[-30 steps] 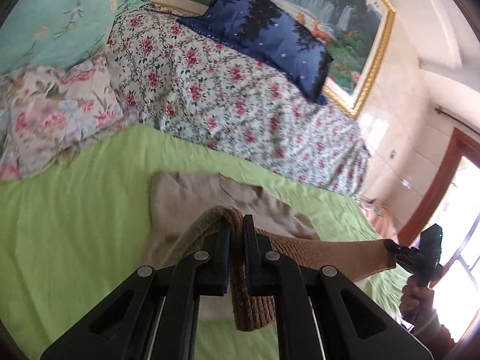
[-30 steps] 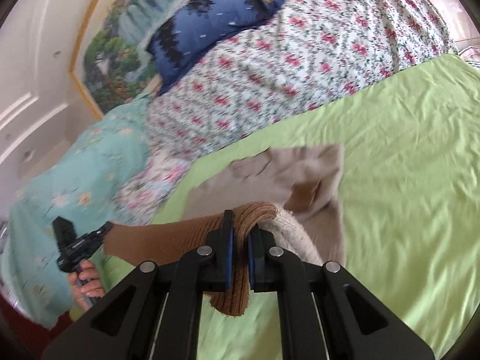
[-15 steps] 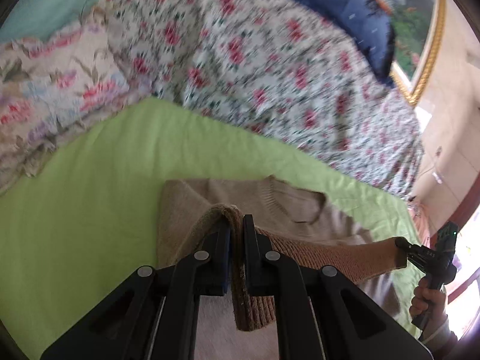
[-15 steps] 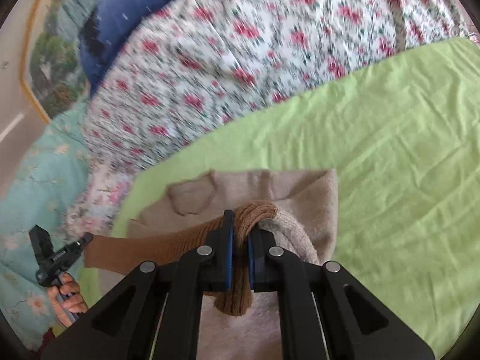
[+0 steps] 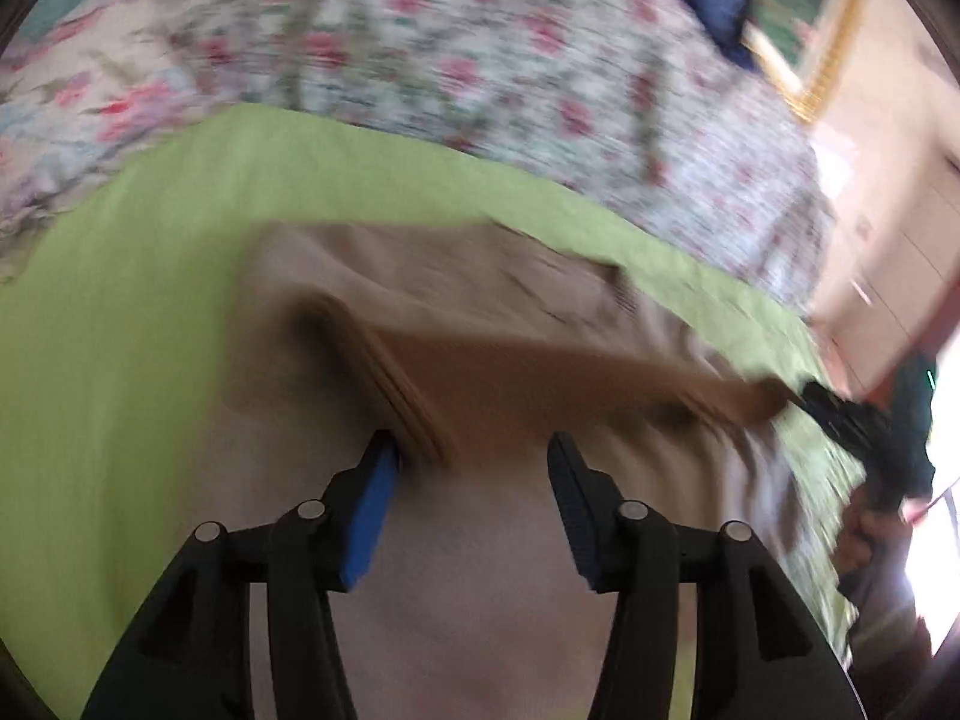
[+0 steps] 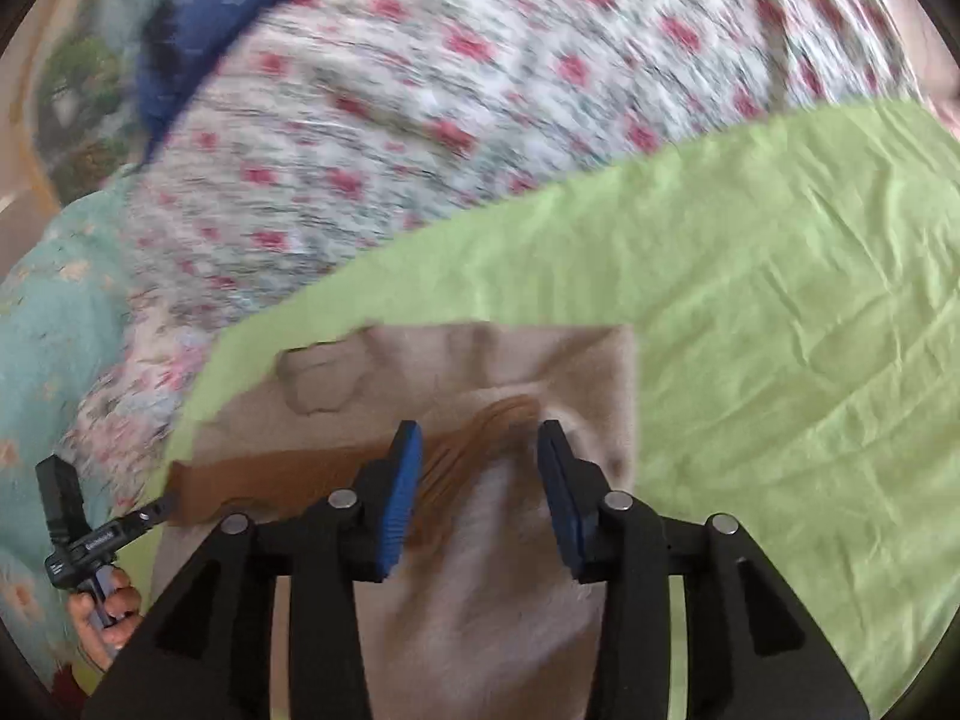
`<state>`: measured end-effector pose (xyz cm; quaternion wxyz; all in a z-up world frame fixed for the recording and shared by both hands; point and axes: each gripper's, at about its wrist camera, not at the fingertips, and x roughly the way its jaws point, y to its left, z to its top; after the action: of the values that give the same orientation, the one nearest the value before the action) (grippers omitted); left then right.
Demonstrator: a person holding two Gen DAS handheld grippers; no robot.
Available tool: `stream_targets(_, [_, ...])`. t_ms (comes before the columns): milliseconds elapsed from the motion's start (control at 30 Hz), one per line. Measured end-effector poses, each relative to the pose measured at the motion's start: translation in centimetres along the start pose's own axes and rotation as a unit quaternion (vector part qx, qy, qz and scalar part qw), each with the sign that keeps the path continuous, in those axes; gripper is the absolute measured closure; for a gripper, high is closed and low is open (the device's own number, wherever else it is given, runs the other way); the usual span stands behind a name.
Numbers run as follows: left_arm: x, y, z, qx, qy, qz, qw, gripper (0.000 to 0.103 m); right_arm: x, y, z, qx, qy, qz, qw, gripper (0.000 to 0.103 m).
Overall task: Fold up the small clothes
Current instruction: 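Lift the hem with both grippers and fold it toward the collar, then release the hem onto the sweater and withdraw both grippers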
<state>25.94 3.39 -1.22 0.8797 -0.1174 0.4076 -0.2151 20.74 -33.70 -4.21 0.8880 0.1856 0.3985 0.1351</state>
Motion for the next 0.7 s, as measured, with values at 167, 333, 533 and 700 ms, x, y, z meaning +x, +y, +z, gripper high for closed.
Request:
stream_targets(167, [3.5, -4.6, -1.3, 0.076, 0.055, -0.008, 0.9956, 0.050, 3.8, 5.8, -2.9, -0.114, 0.119, 0.095, 0.982, 0.060])
stream_targets(333, [7.1, -2.7, 2.7, 0.079, 0.066, 0.057, 0.9931, 0.058, 8.5, 4.5, -2.0, -0.134, 0.155, 0.001, 0.979, 0.061])
stream_targets(533, [8.2, 3.3, 8.3, 0.006, 0.038, 0.136, 0.9900, 0.063, 9.0, -1.9, 3.1, -0.017, 0.085, -0.096, 0.992, 0.061])
stream_targets(700, [4.2, 4.6, 7.2, -0.033, 0.004, 0.118, 0.9925, 0.057, 4.5, -2.5, 2.2, 0.013, 0.049, -0.085, 0.995, 0.061])
